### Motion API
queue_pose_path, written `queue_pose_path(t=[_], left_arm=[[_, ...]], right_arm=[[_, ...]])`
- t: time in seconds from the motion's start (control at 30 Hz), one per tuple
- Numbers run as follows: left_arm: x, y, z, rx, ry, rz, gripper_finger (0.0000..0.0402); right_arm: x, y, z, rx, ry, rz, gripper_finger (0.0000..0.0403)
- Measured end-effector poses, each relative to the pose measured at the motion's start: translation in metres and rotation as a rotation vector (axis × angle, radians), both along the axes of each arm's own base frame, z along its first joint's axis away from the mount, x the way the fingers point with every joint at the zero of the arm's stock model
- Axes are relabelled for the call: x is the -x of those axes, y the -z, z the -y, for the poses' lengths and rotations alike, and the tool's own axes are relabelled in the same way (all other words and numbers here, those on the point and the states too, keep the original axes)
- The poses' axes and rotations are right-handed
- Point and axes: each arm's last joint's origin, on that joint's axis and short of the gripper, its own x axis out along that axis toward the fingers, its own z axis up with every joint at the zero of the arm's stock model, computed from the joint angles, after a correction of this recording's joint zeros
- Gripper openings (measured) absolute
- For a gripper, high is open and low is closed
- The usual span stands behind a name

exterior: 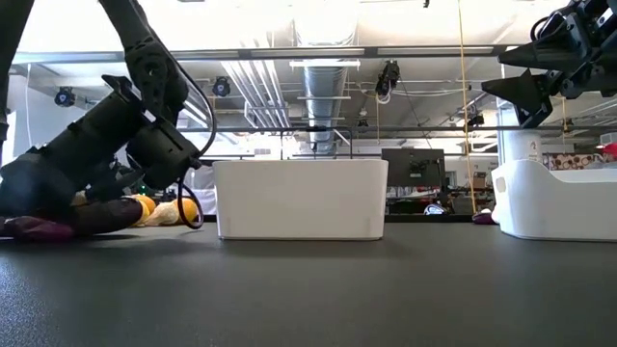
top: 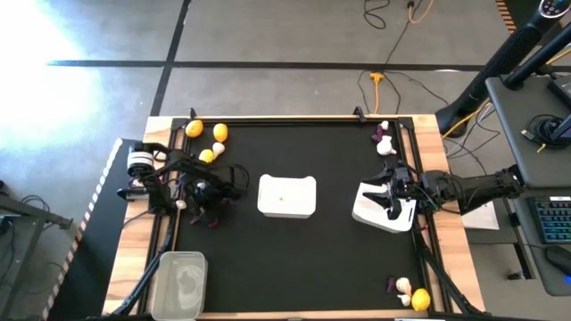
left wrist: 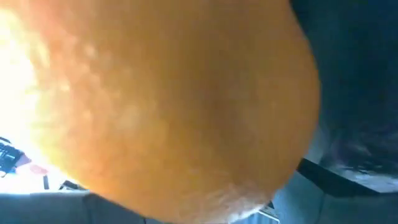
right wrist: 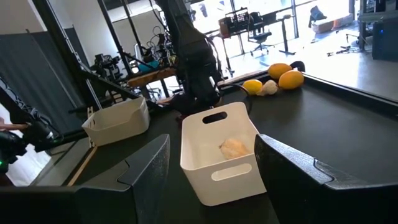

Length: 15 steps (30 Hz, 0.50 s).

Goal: Sort produce into baskets
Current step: Put the garlic into the left white bin

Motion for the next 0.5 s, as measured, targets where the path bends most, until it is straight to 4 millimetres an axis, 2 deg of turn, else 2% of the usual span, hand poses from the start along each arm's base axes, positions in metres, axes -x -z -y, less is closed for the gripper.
queue_pose_path(t=[0.13, 0.27, 0.5], left_arm=[[-0.005, -0.009, 0.001, 0.073, 0.004, -0.018, 0.0196], [-0.006, -0.025, -0.001, 0.028, 0.059, -0.091, 0.0186], [0.004, -0.040, 0.002, -0.016, -0.014, -0.009, 0.0182]], right_arm=[[0.000, 0.000, 0.000, 0.000, 0.000, 0.000, 0.0228], [0.000, 0.000, 0.000, 0.000, 0.000, 0.000, 0.0228], [0.000, 0.000, 0.000, 0.000, 0.000, 0.000, 0.0228]])
